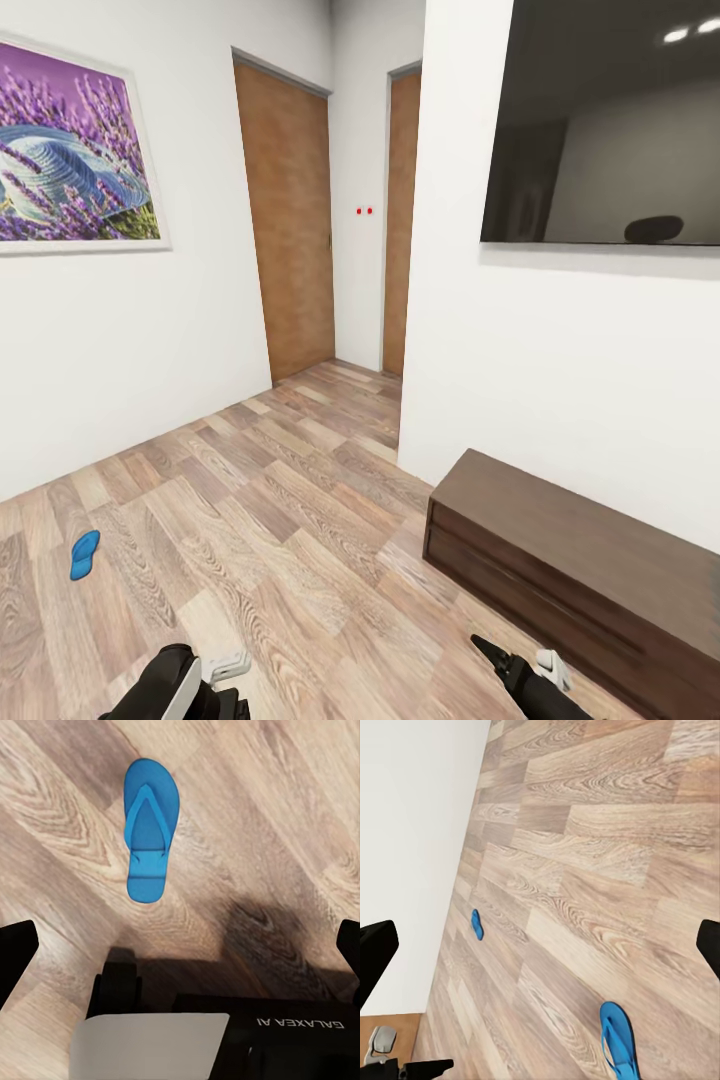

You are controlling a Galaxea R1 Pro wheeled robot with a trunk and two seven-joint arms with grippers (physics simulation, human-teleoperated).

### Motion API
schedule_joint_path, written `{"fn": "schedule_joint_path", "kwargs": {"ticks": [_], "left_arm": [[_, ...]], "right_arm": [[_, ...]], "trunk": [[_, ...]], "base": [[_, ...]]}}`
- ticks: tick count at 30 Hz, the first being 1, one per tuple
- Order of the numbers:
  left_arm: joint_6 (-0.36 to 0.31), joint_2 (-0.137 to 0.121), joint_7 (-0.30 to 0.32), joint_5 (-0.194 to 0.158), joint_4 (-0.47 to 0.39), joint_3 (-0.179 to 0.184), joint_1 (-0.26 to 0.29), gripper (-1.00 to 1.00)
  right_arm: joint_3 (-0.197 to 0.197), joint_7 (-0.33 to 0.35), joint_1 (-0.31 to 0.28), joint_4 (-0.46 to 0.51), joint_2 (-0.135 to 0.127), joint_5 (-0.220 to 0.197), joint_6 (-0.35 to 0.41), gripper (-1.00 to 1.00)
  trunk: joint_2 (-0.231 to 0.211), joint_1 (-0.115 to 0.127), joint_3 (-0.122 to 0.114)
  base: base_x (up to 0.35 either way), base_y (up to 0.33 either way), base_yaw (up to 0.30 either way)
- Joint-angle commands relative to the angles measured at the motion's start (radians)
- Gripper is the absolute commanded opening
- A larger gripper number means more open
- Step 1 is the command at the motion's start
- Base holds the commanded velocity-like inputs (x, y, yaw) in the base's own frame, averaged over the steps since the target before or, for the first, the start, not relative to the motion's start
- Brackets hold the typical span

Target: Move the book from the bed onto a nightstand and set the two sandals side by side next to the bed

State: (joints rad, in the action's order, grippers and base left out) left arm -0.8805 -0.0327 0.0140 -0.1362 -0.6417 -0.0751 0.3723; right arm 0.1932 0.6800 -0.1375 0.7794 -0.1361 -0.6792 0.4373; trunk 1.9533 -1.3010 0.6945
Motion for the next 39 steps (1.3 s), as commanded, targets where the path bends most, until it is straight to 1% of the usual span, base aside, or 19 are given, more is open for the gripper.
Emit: {"fn": "schedule_joint_path", "kwargs": {"ticks": [1,11,22,39], "left_arm": [[-0.005,0.0,0.001,-0.002,-0.001,-0.002,0.0,1.0],[-0.001,0.001,0.0,-0.002,0.0,-0.002,0.0,1.0],[0.0,0.001,0.001,-0.002,0.001,-0.002,0.0,1.0],[0.0,-0.005,0.003,-0.002,0.001,-0.002,0.0,1.0]], "right_arm": [[0.002,0.001,-0.001,0.0,0.0,-0.008,0.009,1.0],[0.002,0.005,-0.001,0.0,0.0,-0.009,0.008,1.0],[0.002,0.032,-0.001,0.0,0.0,-0.008,0.008,1.0],[0.001,0.038,-0.001,0.0,0.0,-0.008,0.008,1.0]], "trunk": [[0.008,-0.004,0.004],[0.078,-0.042,0.036],[0.155,-0.084,0.07],[0.274,-0.149,0.123]], "base": [[0.0,0.0,0.0],[0.0,0.0,0.0],[0.0,0.0,0.0],[0.0,0.0,0.0]]}}
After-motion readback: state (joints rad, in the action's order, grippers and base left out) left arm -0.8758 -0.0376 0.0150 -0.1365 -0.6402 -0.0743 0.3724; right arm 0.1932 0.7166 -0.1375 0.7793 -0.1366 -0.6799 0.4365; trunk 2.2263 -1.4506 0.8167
